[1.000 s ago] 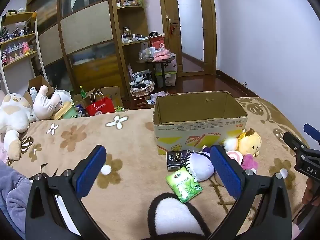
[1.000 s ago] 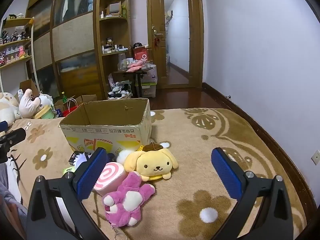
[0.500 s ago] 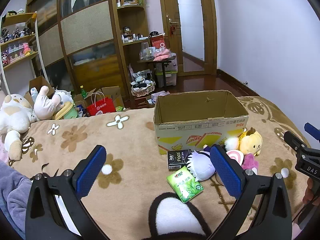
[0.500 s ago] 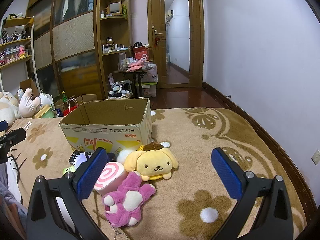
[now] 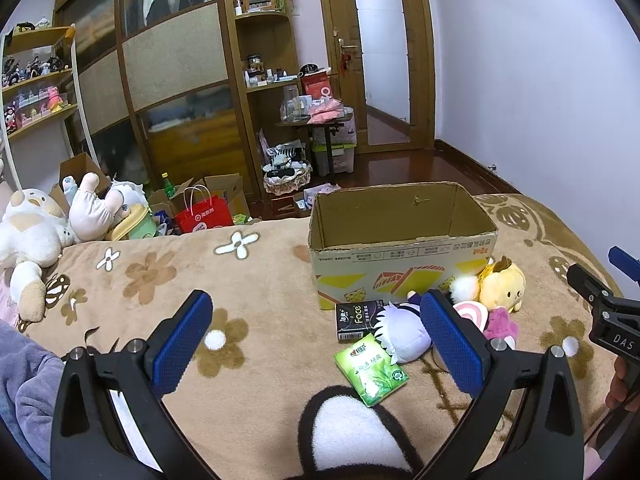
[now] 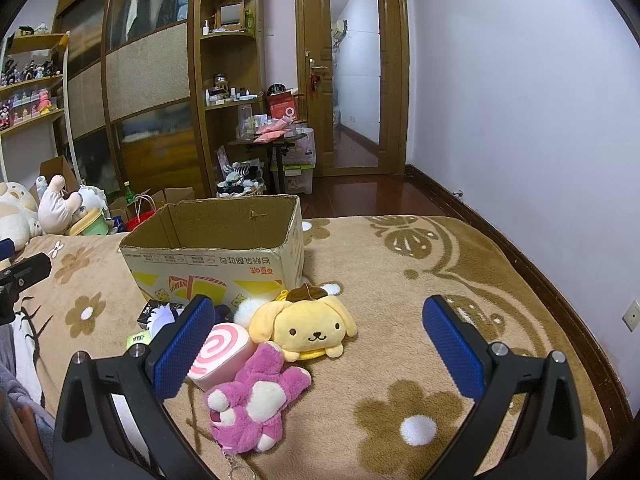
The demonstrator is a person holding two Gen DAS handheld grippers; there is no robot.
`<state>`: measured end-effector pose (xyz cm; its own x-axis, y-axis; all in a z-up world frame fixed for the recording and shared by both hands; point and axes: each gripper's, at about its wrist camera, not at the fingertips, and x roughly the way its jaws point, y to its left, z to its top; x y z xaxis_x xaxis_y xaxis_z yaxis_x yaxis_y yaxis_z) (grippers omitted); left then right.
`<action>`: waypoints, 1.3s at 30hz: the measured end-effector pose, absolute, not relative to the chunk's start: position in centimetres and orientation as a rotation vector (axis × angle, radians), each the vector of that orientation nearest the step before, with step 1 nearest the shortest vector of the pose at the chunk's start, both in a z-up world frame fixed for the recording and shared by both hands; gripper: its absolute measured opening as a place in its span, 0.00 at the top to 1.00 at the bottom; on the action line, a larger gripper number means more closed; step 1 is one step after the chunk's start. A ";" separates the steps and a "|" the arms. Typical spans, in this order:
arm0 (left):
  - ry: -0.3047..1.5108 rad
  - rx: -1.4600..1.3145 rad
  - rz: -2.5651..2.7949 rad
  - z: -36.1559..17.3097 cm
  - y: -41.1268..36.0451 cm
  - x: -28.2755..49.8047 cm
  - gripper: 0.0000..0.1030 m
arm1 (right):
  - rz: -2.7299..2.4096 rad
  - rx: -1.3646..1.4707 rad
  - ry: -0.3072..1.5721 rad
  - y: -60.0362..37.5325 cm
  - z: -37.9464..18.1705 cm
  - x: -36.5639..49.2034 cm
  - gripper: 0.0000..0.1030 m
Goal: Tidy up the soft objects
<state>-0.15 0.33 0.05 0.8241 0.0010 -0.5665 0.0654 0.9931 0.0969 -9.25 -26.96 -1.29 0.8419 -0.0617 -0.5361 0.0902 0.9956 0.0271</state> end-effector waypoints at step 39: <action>0.597 0.128 -0.033 0.0 0.3 -0.3 0.01 | -0.063 0.041 0.566 -26.4 -1.3 -9.1 0.00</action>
